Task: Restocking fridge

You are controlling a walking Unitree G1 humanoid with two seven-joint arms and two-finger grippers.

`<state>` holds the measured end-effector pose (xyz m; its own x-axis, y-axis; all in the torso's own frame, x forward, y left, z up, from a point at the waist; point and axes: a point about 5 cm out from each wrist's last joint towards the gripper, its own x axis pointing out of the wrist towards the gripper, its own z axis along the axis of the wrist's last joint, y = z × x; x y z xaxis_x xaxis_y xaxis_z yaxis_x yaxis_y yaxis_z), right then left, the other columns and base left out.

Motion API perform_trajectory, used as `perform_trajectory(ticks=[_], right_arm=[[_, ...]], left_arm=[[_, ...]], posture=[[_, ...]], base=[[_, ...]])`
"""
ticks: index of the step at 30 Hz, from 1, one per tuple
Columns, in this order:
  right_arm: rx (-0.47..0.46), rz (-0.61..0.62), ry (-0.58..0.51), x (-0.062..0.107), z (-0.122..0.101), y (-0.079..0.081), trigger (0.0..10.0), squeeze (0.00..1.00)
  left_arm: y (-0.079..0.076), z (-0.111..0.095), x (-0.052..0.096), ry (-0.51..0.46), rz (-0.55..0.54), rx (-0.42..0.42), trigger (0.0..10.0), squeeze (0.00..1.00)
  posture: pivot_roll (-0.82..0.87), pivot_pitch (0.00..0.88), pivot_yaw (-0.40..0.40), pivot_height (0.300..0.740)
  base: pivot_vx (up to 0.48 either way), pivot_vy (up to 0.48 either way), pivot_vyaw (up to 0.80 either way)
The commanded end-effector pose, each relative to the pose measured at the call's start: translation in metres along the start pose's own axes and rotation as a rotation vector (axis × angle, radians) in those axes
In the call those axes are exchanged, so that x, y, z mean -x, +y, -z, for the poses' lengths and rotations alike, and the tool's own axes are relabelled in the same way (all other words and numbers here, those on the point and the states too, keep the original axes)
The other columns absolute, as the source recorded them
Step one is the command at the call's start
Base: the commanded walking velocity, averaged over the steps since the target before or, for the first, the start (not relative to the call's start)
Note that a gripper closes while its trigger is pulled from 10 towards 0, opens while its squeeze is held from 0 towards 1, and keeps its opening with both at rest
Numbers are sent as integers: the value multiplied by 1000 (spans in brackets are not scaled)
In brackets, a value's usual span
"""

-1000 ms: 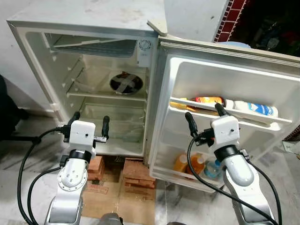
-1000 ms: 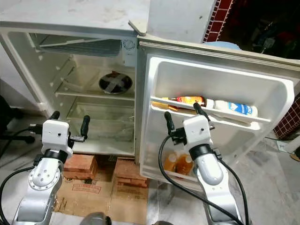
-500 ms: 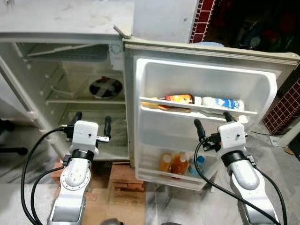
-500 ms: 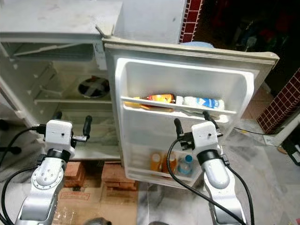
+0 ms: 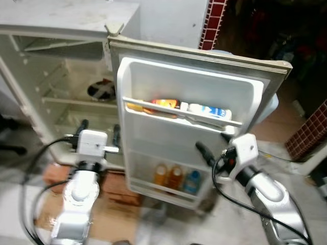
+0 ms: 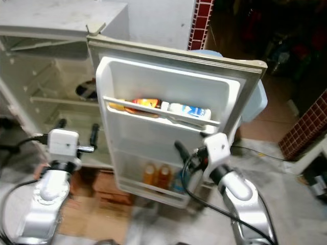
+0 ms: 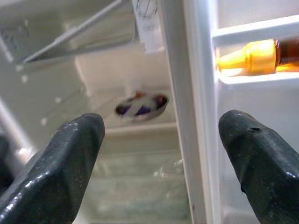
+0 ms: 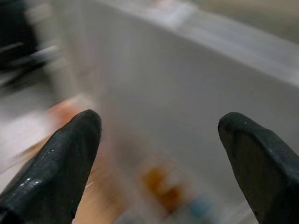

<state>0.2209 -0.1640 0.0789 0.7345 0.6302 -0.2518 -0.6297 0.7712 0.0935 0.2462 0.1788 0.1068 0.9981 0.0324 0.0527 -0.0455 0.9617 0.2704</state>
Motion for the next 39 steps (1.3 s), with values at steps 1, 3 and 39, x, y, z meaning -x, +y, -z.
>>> perform_trajectory(ticks=[1, 3, 39], right_arm=[[-16, -89, -7, 1, -8, 3, 10000, 0], [-18, -194, 64, 10, -1, 6, 10000, 0], [281, 576, -170, -52, -66, -79, 10000, 0]], left_arm=[[-4, -6, -3, -26, 15, 12, 10000, 0], [-4, -6, -3, -24, 18, 10, 10000, 0], [6, -2, -3, 39, -84, 28, 10000, 0]], posture=[[46, 0, -23, 740], [47, 0, -22, 740], [73, 0, -29, 740]], base=[[0, 0, 0], [0, 0, 0], [0, -315, 122]])
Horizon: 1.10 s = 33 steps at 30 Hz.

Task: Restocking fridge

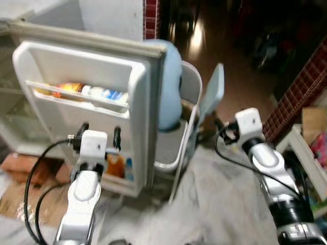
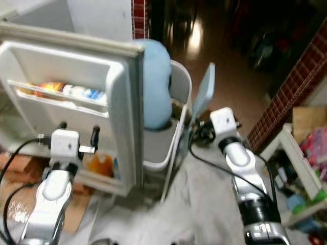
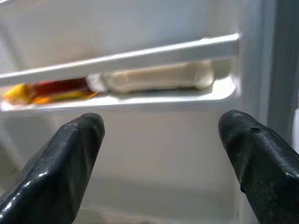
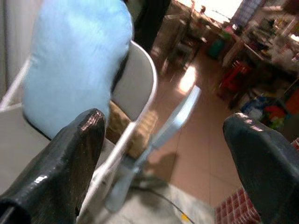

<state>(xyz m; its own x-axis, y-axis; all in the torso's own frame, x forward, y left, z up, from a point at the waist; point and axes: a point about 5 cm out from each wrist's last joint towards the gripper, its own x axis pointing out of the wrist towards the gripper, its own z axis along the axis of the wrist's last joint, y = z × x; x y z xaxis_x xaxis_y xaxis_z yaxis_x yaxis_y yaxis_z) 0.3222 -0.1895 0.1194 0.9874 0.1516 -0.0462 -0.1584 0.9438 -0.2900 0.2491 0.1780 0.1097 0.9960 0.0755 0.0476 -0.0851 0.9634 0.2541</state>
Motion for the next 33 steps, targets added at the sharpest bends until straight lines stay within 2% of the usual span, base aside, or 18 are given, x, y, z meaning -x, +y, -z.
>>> perform_trajectory(ticks=[1, 5, 10, 12, 17, 24, 28, 29, 33], right_arm=[[-25, 12, -20, -5, -4, 2, 10000, 0], [-48, 25, -37, -9, -9, 6, 10000, 0], [-74, 28, -50, -11, -12, 11, 10000, 0], [-78, 22, -47, -10, -10, 16, 10000, 0], [-86, 41, -41, -8, -8, 15, 10000, 0], [-90, 144, 13, -9, 0, 6, 10000, 0], [-83, 193, 27, -21, -6, 6, 10000, 0], [-114, 222, 36, -29, -11, 8, 10000, 0], [-201, 203, -7, -48, -35, 23, 10000, 0]], left_arm=[[7, 1, 0, 37, -56, 26, 10000, 0], [16, 4, 0, 81, -136, 76, 10000, 0], [19, 5, 4, 96, -145, 91, 10000, 0], [17, 9, 6, 131, -130, 129, 10000, 0], [16, 9, 5, 127, -129, 156, 10000, 0], [16, 10, 6, 138, -123, 163, 10000, 0], [16, 13, 6, 153, -136, 164, 10000, 0], [17, 15, 6, 166, -143, 168, 10000, 0], [16, 18, 5, 187, -148, 181, 10000, 0]], posture=[[73, 0, -29, 740], [78, 0, -31, 740], [77, 0, -39, 740], [74, 0, -42, 740], [72, 0, -44, 740], [79, 0, -44, 740], [84, 0, -44, 740], [85, 0, -44, 740], [93, 0, -45, 740]], base=[[0, 0, 800], [0, 0, 800], [0, 0, 800], [0, 0, 484], [0, 0, 0], [0, 0, 0], [0, 0, 0], [0, 0, 0], [0, 0, 0]])
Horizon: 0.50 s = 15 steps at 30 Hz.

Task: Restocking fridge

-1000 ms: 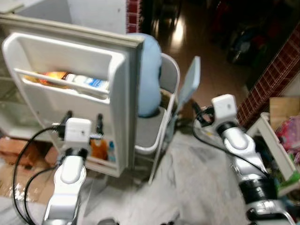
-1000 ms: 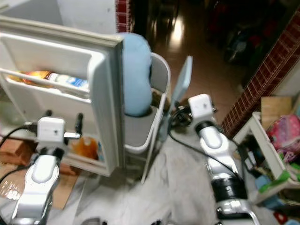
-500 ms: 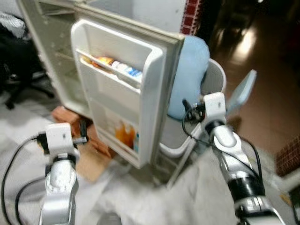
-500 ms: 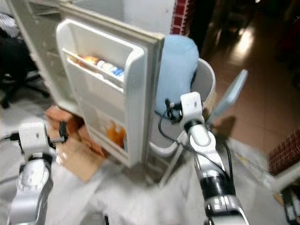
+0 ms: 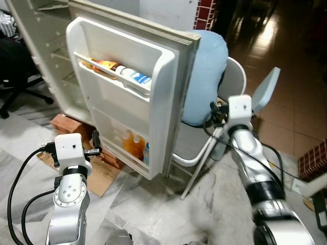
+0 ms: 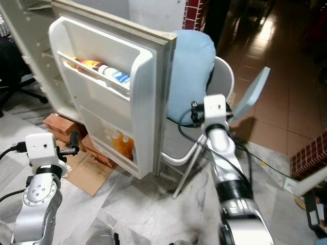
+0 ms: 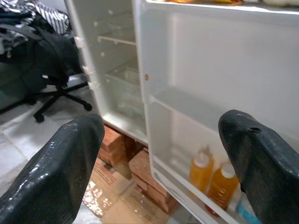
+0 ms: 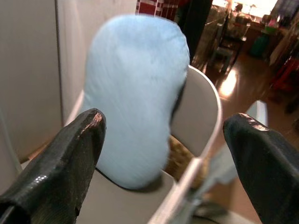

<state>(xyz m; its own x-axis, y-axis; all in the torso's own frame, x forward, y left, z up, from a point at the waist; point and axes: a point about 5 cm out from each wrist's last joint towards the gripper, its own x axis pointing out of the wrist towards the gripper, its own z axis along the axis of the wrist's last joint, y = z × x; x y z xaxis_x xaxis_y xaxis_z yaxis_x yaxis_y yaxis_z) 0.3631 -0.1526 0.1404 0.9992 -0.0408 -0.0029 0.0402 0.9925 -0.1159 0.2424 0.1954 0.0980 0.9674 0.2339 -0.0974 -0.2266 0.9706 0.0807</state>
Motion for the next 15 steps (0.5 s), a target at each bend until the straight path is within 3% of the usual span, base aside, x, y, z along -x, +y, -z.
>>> perform_trajectory(ticks=[1, 2, 3, 6, 7, 8, 10, 13, 15], right_arm=[[-36, -3, -11, -5, -8, 6, 10000, 0], [-73, -21, -33, -11, -21, 23, 10000, 0], [-73, -21, -33, -11, -21, 23, 10000, 0], [-180, -135, -77, -16, -50, 69, 10000, 0], [-180, -135, -77, -16, -50, 69, 10000, 0], [-222, -219, -109, -13, -64, 90, 10000, 0], [-301, -377, -152, -3, -81, 117, 10000, 0], [-373, -548, -201, 10, -95, 134, 10000, 0], [-457, -774, -220, 30, -103, 143, 10000, 0]], left_arm=[[1, 2, -2, 17, -14, 3, 10000, 0], [1, 3, -3, 25, -11, 8, 10000, 0], [1, 3, -3, 25, -11, 8, 10000, 0], [-2, 4, -6, 37, -8, 12, 10000, 0], [-2, 4, -6, 37, -8, 12, 10000, 0], [-3, 4, -7, 36, -6, 13, 10000, 0], [-5, 4, -8, 37, -4, 14, 10000, 0], [-6, 7, -7, 58, -9, 23, 10000, 0], [-6, 13, -6, 114, 1, 32, 10000, 0]], posture=[[93, 0, -45, 740], [92, 0, -44, 740], [92, 0, -44, 740], [99, 0, -48, 740], [99, 0, -48, 740], [104, 0, -54, 740], [109, 0, -63, 740], [110, 0, -67, 740], [110, 0, -67, 740]], base=[[0, 0, 0], [0, 0, 0], [0, 0, 0], [0, 0, 0], [0, 0, 0], [0, 0, 0], [0, 0, 0], [0, 0, 0], [0, 0, 0]])
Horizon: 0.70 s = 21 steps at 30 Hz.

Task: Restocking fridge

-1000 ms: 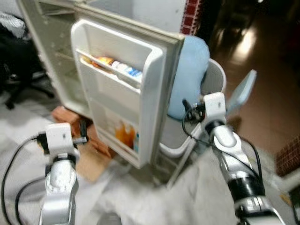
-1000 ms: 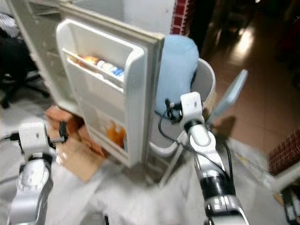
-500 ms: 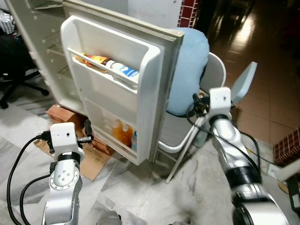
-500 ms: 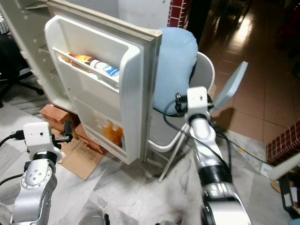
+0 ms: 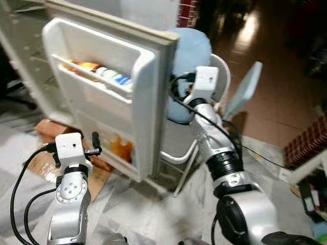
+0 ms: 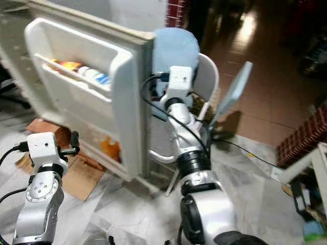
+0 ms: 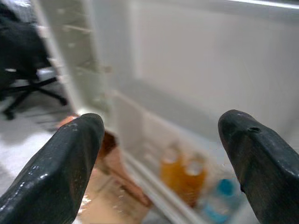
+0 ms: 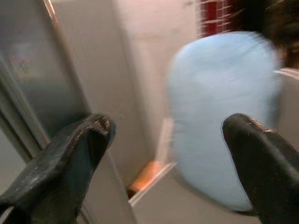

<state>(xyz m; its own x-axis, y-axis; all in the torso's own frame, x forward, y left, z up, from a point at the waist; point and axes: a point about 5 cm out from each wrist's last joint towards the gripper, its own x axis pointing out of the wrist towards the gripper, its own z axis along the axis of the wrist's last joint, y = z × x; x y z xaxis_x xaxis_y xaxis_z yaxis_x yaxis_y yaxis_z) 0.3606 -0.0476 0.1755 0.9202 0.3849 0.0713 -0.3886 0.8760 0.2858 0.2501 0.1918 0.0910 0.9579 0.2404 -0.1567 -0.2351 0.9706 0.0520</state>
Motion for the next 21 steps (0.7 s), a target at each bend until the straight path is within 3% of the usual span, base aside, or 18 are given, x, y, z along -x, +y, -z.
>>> perform_trajectory(ticks=[1, 2, 4, 8, 12, 16, 21], right_arm=[[-45, -416, -113, 0, -34, 71, 10000, 0], [-62, -512, -96, 9, -34, 74, 10000, 0], [6, -582, -73, 20, -28, 69, 10000, 0], [175, -420, -2, 16, -5, 31, 10000, 0], [232, -342, 45, 14, -4, 13, 10000, 0], [271, -274, 67, 6, -2, 12, 10000, 0], [274, -249, 29, 1, -4, 18, 10000, 0]], left_arm=[[0, 10, 1, 69, 8, 3, 10000, 0], [1, 16, 2, 120, 9, 25, 10000, 0], [-1, 26, 4, 198, 35, 76, 10000, 0], [-4, 34, 3, 274, 82, 101, 10000, 0], [-12, 34, 4, 305, 165, 67, 10000, 0], [-15, 35, 7, 342, 225, 13, 10000, 0], [0, 46, 13, 432, 148, -3, 10000, 0]], posture=[[106, 0, -69, 740], [103, 0, -68, 740], [98, 0, -66, 740], [91, 0, -59, 740], [90, 0, -56, 740], [96, 0, -51, 740], [101, 0, -53, 740]], base=[[0, 0, 0], [0, 0, 0], [0, 0, 0], [0, 0, 0], [0, 0, 0], [0, 0, 0], [0, 0, 0]])
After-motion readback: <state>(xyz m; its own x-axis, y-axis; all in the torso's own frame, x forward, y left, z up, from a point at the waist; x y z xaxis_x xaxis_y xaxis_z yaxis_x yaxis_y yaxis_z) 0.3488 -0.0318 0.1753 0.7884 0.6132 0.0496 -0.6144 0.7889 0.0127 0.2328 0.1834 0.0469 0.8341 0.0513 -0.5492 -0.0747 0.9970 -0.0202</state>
